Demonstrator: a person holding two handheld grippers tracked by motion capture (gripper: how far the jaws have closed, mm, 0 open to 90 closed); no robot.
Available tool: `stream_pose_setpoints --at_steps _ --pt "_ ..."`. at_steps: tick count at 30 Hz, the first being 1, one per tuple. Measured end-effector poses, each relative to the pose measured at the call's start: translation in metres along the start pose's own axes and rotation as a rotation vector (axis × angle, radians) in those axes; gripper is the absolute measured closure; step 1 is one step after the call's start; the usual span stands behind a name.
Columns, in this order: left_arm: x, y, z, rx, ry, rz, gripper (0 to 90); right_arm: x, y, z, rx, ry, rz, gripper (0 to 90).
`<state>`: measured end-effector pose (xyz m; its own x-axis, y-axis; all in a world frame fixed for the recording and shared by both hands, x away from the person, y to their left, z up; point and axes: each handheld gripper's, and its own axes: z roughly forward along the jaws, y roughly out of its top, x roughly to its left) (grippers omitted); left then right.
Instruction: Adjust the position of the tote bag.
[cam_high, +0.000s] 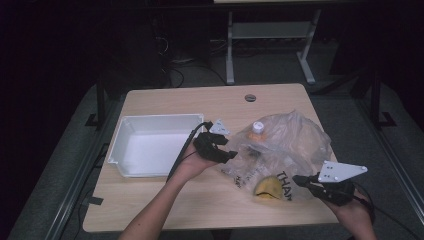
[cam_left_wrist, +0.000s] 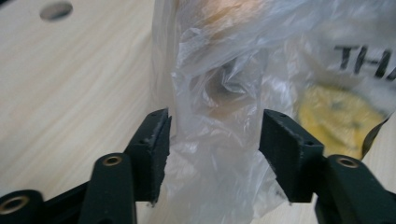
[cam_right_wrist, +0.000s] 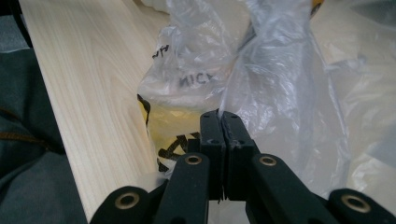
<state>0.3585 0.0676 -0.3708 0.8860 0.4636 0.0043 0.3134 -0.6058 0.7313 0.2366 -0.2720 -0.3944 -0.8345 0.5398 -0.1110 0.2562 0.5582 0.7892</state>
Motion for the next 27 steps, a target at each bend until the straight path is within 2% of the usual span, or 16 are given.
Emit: stream_pose_setpoints --at_steps 4,6,8,9,11,14,16,17,18,20,21,23,25,26,27 --pt "-0.002 0.011 -0.003 -0.026 -0.004 -0.004 39.8 0.000 0.001 -0.003 0.001 0.000 -0.006 87.8" --pt "-0.001 0.026 -0.005 -0.033 0.024 0.017 38.4 -0.001 0.001 -0.004 0.001 0.002 -0.003 87.9" --pt "-0.001 0.035 -0.005 -0.055 0.018 -0.004 37.6 -0.002 0.000 -0.004 0.001 0.001 -0.007 87.8" --pt "0.001 0.040 -0.005 -0.062 0.023 0.006 37.4 -0.002 0.000 -0.005 0.001 0.005 -0.003 87.8" --pt "0.001 0.043 -0.003 -0.064 0.020 -0.001 36.4 -0.002 0.000 -0.006 -0.002 0.005 -0.008 87.8" --pt "0.009 0.047 0.006 -0.052 -0.009 -0.037 38.2 -0.003 0.000 -0.008 -0.008 0.010 -0.005 87.5" --pt "0.012 0.046 0.010 -0.052 -0.044 -0.062 44.4 -0.005 0.000 -0.010 -0.011 0.012 -0.008 87.0" --pt "0.012 0.046 0.010 -0.052 -0.044 -0.062 49.3 -0.005 0.000 -0.010 -0.011 0.012 -0.008 87.0" --pt "0.014 0.044 0.011 -0.053 -0.068 -0.041 55.7 -0.005 0.000 -0.011 -0.013 0.020 -0.003 85.7" --pt "0.013 0.043 0.011 -0.053 -0.079 -0.012 67.1 -0.007 0.001 -0.011 -0.011 0.025 -0.008 84.6" --pt "0.013 0.043 0.010 -0.044 -0.076 0.020 75.3 -0.007 0.001 -0.011 -0.009 0.025 -0.006 83.6" --pt "0.013 0.043 0.009 -0.046 -0.071 0.023 84.8 -0.007 0.002 -0.010 -0.006 0.026 -0.003 81.0" --pt "0.012 0.043 0.008 -0.048 -0.076 0.016 89.1 -0.007 0.002 -0.010 -0.005 0.029 -0.004 79.2" --pt "0.011 0.042 0.007 -0.038 -0.061 0.034 89.7 -0.007 0.005 -0.011 -0.005 0.023 0.000 73.1" --pt "0.011 0.042 0.007 -0.038 -0.061 0.034 89.8 -0.007 0.006 -0.012 -0.005 0.021 0.005 70.0"
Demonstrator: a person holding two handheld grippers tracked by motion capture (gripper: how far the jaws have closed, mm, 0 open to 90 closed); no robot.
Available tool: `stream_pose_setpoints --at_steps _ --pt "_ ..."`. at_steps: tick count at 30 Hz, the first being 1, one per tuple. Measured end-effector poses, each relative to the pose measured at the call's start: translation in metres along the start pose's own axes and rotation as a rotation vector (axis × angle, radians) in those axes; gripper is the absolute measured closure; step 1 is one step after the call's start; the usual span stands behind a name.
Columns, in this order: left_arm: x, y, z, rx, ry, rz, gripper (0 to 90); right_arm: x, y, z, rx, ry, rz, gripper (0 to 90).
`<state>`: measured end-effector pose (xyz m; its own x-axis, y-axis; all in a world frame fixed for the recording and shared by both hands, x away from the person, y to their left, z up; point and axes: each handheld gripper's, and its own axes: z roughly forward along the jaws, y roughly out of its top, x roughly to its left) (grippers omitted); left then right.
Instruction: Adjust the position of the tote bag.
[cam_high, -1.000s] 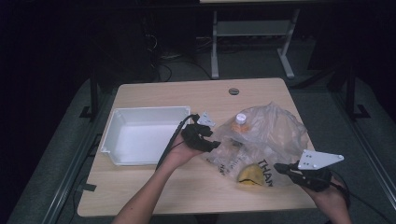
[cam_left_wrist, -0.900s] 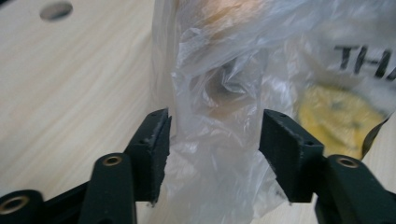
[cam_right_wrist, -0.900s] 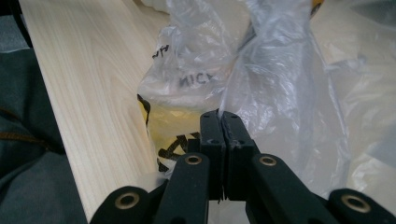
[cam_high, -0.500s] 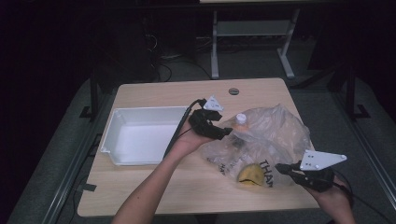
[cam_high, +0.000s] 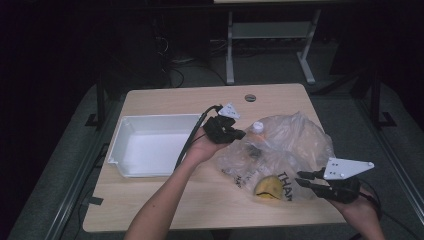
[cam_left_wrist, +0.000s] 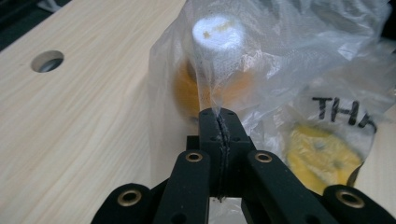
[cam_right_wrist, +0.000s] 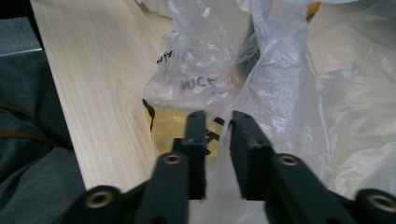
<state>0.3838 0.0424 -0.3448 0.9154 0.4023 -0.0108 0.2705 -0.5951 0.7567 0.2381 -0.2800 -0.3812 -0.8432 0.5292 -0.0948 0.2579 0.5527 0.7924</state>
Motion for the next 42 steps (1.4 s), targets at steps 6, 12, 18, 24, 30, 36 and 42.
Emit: stream_pose_setpoints --at_steps 6,12,18,24,30,36,42 --pt "-0.003 -0.001 0.002 -0.006 0.008 -0.003 89.8 0.000 0.012 -0.010 -0.019 -0.026 -0.006 56.4" --pt "-0.007 -0.002 0.002 0.005 0.001 0.016 89.9 -0.007 0.022 -0.014 0.000 -0.055 0.010 48.5" --pt "-0.003 -0.009 -0.002 0.000 -0.011 0.002 89.9 -0.013 0.027 -0.007 0.013 -0.052 0.021 47.7" --pt "0.000 -0.013 -0.007 -0.015 -0.003 -0.025 90.0 -0.016 0.038 0.000 0.030 -0.054 0.002 46.2" --pt "-0.002 -0.017 -0.008 -0.013 0.004 -0.017 90.0 -0.017 0.045 -0.002 0.024 -0.050 -0.001 46.4" --pt "0.000 -0.021 -0.009 -0.005 0.012 -0.023 90.0 -0.021 0.049 -0.002 0.042 -0.034 -0.001 45.5" --pt "0.002 -0.024 -0.008 0.002 0.014 -0.040 90.0 -0.024 0.053 0.006 0.068 -0.003 0.000 42.3"
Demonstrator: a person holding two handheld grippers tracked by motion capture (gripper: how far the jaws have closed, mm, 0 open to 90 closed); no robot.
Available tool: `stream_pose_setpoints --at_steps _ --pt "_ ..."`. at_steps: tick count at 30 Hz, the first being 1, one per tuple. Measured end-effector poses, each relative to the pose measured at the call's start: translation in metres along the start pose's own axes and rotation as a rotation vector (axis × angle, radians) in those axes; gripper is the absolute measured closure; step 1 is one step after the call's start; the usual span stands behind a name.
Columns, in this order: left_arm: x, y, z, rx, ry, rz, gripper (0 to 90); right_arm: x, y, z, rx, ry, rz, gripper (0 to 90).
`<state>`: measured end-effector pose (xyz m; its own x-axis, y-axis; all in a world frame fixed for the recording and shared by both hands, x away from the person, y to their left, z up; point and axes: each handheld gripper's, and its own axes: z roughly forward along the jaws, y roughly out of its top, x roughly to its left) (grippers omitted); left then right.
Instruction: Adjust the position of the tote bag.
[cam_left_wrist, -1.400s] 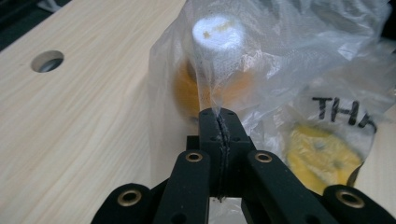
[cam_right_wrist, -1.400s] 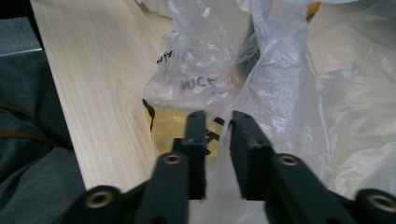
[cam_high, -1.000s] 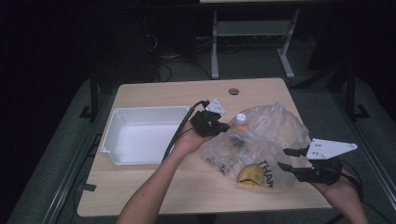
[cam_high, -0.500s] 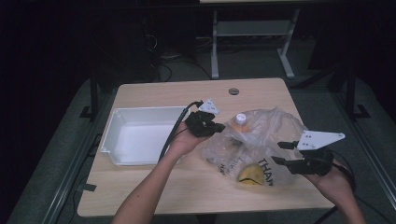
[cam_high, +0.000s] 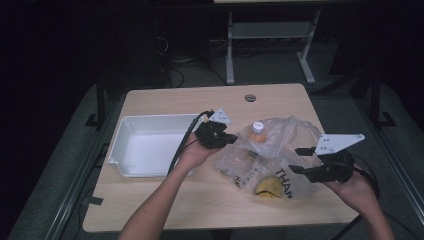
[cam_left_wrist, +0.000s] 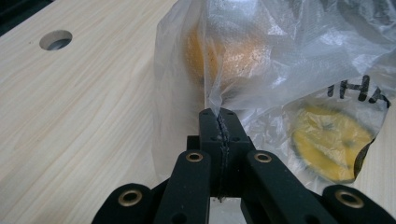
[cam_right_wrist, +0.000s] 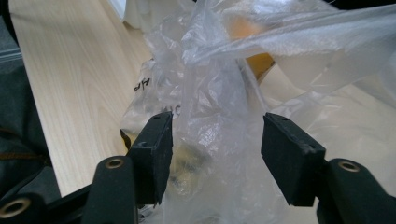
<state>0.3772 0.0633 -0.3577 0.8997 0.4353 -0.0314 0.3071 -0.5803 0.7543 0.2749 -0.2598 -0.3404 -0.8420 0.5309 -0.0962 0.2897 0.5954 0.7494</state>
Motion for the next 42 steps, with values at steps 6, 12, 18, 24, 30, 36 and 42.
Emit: stream_pose_setpoints --at_steps 6,12,18,24,30,36,42 --pt "0.001 -0.002 0.001 0.018 0.007 -0.001 89.9 -0.002 0.005 0.008 0.022 0.008 -0.018 41.0" --pt "0.001 -0.002 0.001 0.032 0.010 0.007 89.9 -0.005 0.015 0.021 0.077 0.005 -0.045 46.0" --pt "0.000 -0.002 0.002 0.041 0.014 0.022 89.6 -0.002 0.024 0.034 0.113 0.037 -0.097 56.6" --pt "-0.004 -0.002 -0.001 0.014 0.016 0.025 82.1 0.006 0.037 0.045 0.176 0.050 -0.190 80.1" --pt "-0.007 -0.005 -0.013 -0.014 0.029 0.039 65.9 0.012 0.048 0.049 0.191 0.065 -0.244 84.5" --pt "-0.005 -0.011 -0.034 -0.059 0.037 0.023 55.3 0.015 0.058 0.047 0.156 0.097 -0.254 84.7" --pt "-0.012 -0.014 -0.051 -0.117 -0.016 0.028 50.9 0.016 0.066 0.049 0.133 0.108 -0.265 85.4"
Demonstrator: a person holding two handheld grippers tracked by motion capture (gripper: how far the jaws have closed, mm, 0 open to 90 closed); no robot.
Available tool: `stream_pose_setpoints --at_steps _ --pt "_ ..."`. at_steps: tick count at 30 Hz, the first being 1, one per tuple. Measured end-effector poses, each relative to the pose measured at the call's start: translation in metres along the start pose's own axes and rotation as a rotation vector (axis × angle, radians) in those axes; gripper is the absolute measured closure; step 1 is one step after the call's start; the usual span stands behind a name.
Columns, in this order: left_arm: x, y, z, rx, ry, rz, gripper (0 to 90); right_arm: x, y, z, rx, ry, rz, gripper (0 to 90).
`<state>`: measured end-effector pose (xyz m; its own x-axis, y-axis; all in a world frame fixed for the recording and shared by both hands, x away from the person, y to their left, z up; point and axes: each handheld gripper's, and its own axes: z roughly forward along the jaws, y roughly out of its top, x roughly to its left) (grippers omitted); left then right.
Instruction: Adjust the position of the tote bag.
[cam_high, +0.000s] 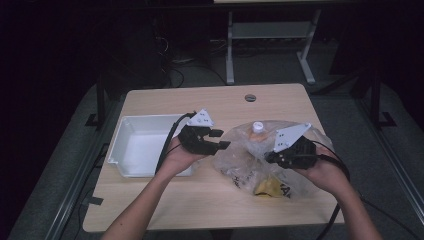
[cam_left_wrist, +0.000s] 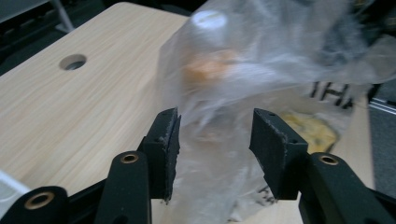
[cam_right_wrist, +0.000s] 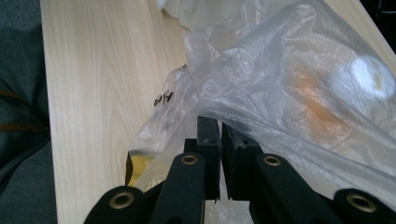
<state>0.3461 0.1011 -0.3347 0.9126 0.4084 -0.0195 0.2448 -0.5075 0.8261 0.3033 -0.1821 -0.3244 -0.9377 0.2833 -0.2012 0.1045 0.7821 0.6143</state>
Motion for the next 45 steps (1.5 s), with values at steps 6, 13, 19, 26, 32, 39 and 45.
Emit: stream_pose_setpoints --at_steps 6,13,19,26,32,39,45 --pt "-0.020 0.002 0.010 -0.003 -0.068 0.042 48.3 -0.002 0.004 0.004 -0.037 0.014 0.017 85.8" --pt "-0.038 0.004 0.023 0.001 -0.122 0.078 47.1 -0.006 0.006 0.009 -0.041 0.009 0.021 85.8" --pt "-0.040 0.008 0.032 -0.006 -0.136 0.057 45.3 -0.001 0.000 0.013 -0.063 0.007 0.032 85.5" --pt "-0.039 0.011 0.044 0.006 -0.159 0.020 44.7 0.007 -0.009 0.012 -0.081 -0.020 0.042 83.1" --pt "-0.042 0.010 0.052 0.056 -0.098 0.096 45.5 0.011 -0.014 0.008 -0.102 -0.036 0.040 82.6" --pt "-0.047 0.013 0.064 0.055 -0.075 0.088 55.7 0.015 -0.019 0.001 -0.122 -0.047 0.048 82.8" --pt "-0.050 0.018 0.074 0.047 -0.049 0.096 74.3 0.016 -0.022 -0.011 -0.141 -0.072 0.052 82.8"
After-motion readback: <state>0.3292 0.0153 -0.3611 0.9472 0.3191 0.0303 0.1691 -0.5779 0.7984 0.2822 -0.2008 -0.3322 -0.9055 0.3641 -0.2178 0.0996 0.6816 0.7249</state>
